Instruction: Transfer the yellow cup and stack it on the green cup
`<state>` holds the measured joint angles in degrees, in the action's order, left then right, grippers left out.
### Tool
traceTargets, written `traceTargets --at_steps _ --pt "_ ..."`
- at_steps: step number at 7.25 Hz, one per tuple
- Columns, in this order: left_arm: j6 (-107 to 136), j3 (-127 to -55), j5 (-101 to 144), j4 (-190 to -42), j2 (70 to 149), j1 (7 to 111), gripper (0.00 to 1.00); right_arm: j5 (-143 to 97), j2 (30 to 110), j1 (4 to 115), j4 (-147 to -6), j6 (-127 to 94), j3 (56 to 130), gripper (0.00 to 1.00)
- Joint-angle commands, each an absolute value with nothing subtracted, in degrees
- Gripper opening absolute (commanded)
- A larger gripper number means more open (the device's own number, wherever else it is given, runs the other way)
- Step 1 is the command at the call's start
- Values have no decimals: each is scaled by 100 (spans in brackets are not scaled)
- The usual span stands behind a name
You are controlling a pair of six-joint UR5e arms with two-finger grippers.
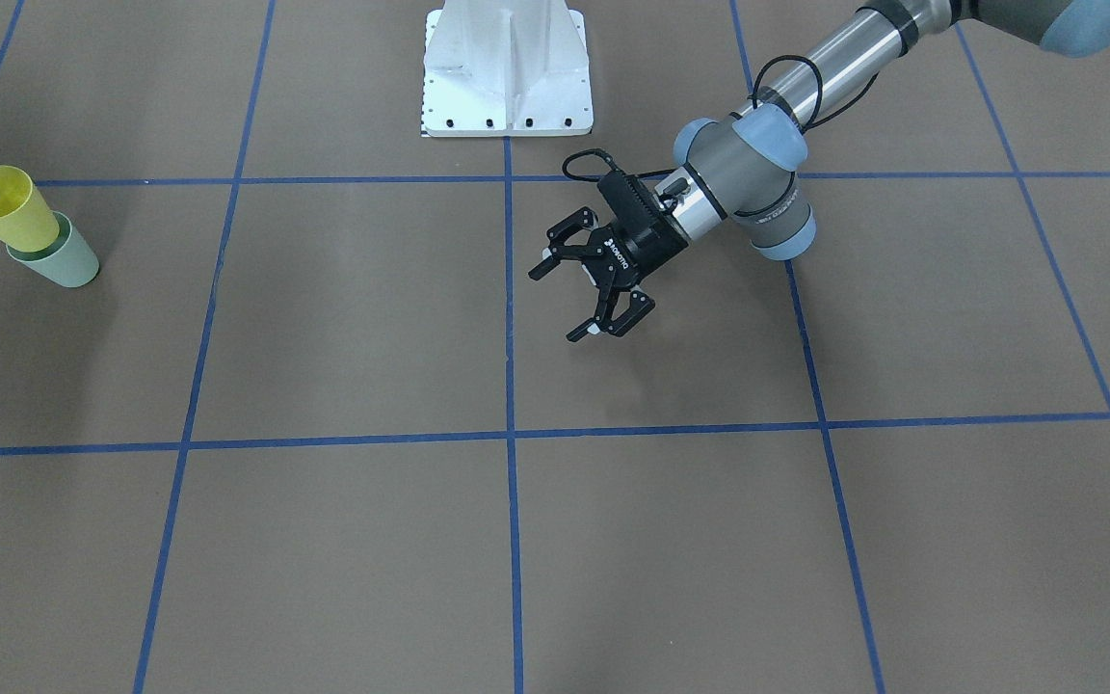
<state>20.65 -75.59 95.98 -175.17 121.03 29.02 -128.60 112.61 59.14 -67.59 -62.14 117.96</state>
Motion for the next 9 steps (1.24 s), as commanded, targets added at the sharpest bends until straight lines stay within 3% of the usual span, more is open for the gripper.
traceTargets --at_steps 1,5,6,8,9 --pt "2065 -7585 9598 -17517 12103 2900 99 -12885 11233 5915 -6759 -6196 11769 0" --pt "2057 -7594 9606 -17525 12094 2909 99 -12885 11144 5915 -6759 -6196 11637 0" --pt "2057 -7602 9606 -17525 12102 2909 99 -12885 11136 5906 -6750 -6196 11637 39" --pt "2083 -7594 9589 -17525 12094 2909 99 -12867 11092 5906 -6750 -6283 11637 100" --pt "2109 -7559 9589 -17517 12102 2909 99 -12867 11057 5906 -6750 -6284 11637 100"
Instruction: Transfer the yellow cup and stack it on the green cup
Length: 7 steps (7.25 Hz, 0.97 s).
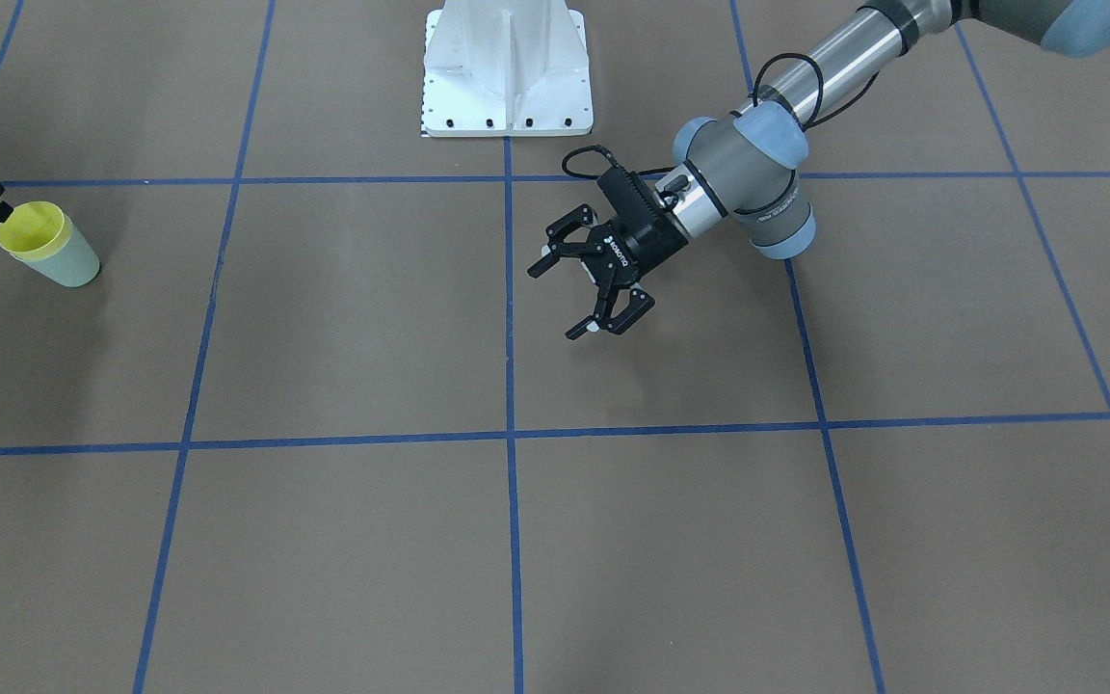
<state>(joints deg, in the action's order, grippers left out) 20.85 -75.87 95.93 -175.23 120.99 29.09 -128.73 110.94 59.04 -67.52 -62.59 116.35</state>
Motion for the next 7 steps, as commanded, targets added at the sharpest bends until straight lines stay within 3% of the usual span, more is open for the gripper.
traceTargets --at_steps 1,4,7 --pt "2231 -7532 9580 -17456 12033 2979 99 -12902 11013 5985 -6750 -6284 11698 100" --pt "2382 -7358 9606 -16868 11155 3838 99 -12982 10855 6468 -6732 -6188 11672 100" --pt "2382 -7110 10042 -15395 11162 5023 99 -12920 10828 6995 -6759 -5399 11497 100"
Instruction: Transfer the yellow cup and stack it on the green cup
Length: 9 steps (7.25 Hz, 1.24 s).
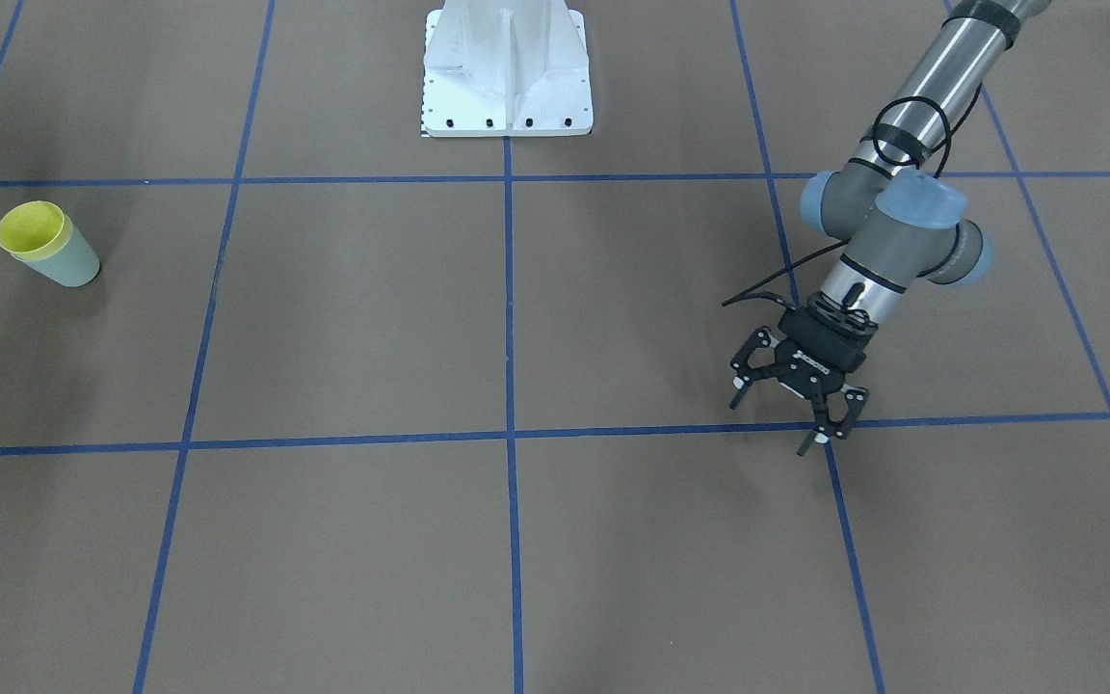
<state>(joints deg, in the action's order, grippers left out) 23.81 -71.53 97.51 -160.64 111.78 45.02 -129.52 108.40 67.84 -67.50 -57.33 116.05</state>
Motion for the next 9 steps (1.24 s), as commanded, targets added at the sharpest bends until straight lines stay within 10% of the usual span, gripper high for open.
traceTargets --at_steps 1,9 --pt "2382 -7102 10594 -14911 11136 5549 99 -12911 10698 7127 -6759 -5135 11313 100" --pt "2268 -8532 13429 -11361 9564 8628 100 -12999 9283 8302 -7894 -2628 9791 100"
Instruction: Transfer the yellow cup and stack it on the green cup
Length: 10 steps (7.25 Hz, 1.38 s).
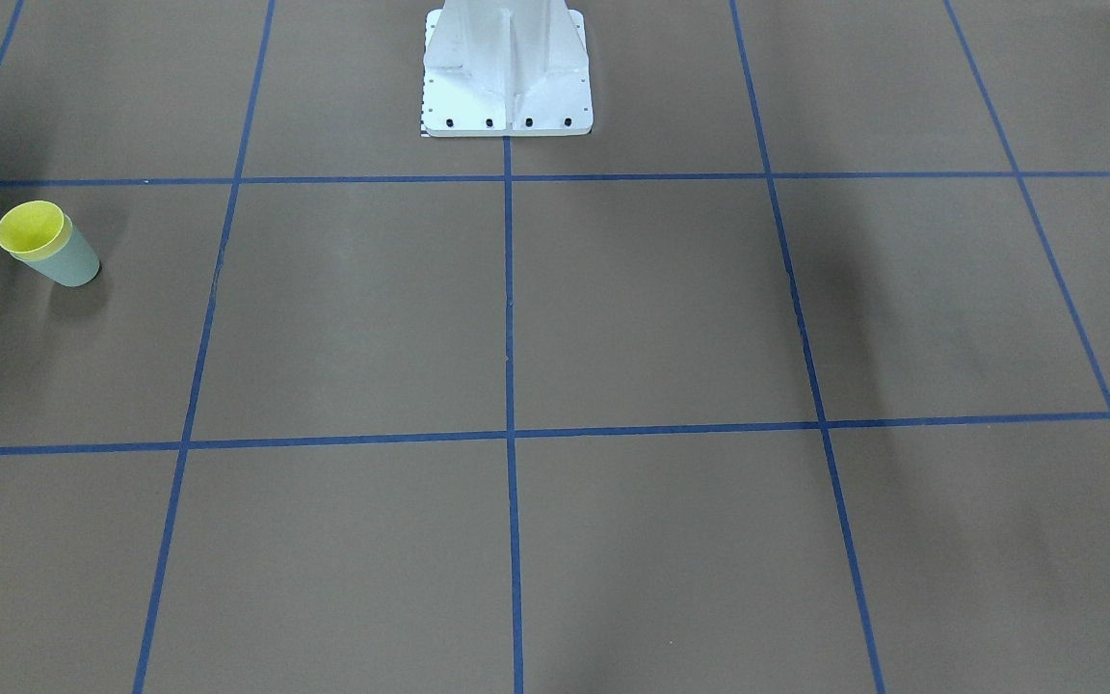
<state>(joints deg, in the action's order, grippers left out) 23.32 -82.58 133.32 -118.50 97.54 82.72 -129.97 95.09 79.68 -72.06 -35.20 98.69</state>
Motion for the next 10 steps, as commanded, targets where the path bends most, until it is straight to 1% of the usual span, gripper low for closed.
traceTargets --at_steps 1,2,3,4,5,7,9,10 --pt "2163 -9108 13647 -10833 9127 8674 100 -13008 9133 8506 -8371 -2149 9800 100" --pt "2145 -9558 13667 -10463 8601 8675 100 -13025 9106 8569 -8428 -2101 9809 100" --pt "2136 -9989 13623 -10450 8091 8649 100 -13017 9097 8569 -8429 -2092 9791 100" --pt "1814 -10045 13545 -10441 7982 8579 100 -13025 9097 8561 -8429 -2066 9782 100" --pt "984 -10055 13300 -10398 7937 8561 100 -13025 9123 8561 -8420 -1996 9774 100" --pt "74 -10116 13271 -9357 8068 8648 100 -13017 9105 8561 -8429 -1671 9660 100" --pt "53 -10414 13333 -8050 8566 8666 100 -13025 9140 8561 -8455 -1286 9520 100" --pt "44 -10467 13359 -7790 8639 8666 100 -13034 9132 8561 -8446 -1074 9362 100"
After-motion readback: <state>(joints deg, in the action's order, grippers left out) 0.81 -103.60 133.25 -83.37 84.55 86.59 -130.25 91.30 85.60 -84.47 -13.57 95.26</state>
